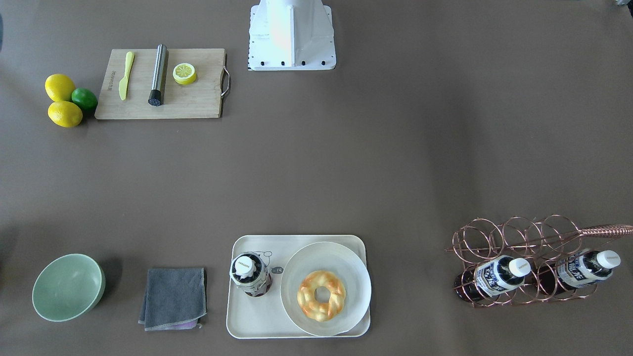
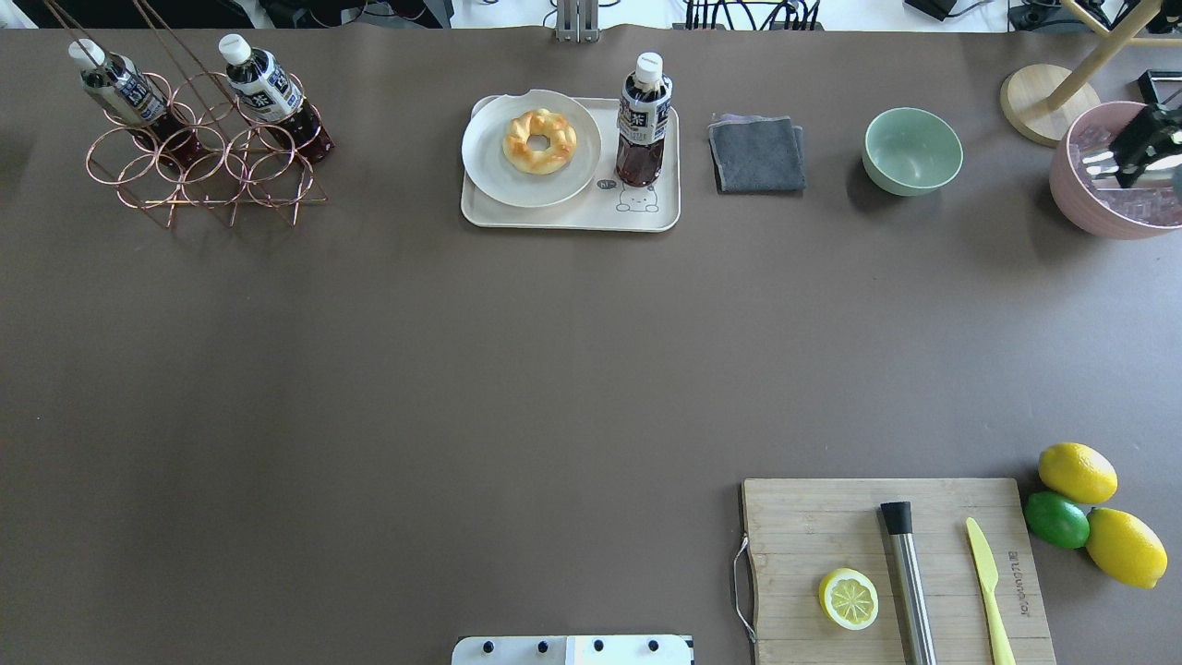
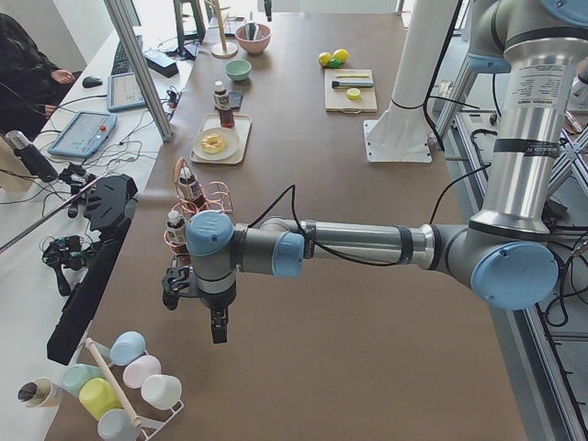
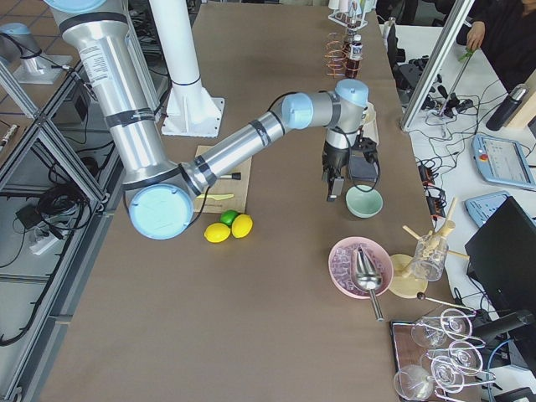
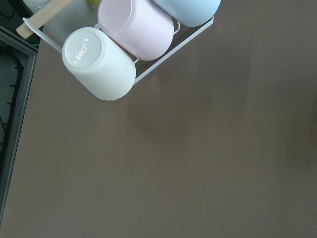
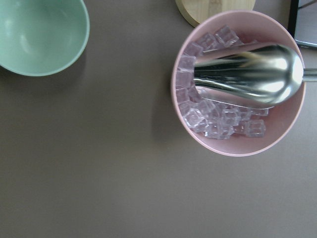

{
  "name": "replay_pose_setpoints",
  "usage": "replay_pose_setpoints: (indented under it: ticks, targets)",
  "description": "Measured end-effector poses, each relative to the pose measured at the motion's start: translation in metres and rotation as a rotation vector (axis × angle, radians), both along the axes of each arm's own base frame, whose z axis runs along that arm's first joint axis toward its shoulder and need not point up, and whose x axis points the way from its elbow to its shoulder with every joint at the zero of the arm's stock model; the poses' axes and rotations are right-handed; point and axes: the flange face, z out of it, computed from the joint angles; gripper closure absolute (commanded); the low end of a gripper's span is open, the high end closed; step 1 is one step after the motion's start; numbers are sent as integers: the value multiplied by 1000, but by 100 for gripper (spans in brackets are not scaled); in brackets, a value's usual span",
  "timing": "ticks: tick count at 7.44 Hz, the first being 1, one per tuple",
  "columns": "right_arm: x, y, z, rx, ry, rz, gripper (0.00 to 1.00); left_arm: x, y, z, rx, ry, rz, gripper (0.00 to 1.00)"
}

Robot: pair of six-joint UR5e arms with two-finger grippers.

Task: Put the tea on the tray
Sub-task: 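Release the bottle and raise the right gripper away from the tray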

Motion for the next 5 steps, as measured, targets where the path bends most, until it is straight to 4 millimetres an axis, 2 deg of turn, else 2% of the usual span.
replay_pose_setpoints:
  ticks: [1, 2, 3, 5]
  targets:
    - [37, 13, 57, 0, -19, 12, 0, 0, 1, 1, -4, 4, 0, 3]
    - [65, 27, 104, -8, -60, 34, 0, 3, 1, 2, -8, 28, 3, 3]
    - [87, 44, 136, -9, -115, 52, 0, 6, 2, 3, -14, 70, 7, 3]
    - [117, 70, 169, -12, -202, 67, 0, 10, 4, 5, -21, 117, 11, 3]
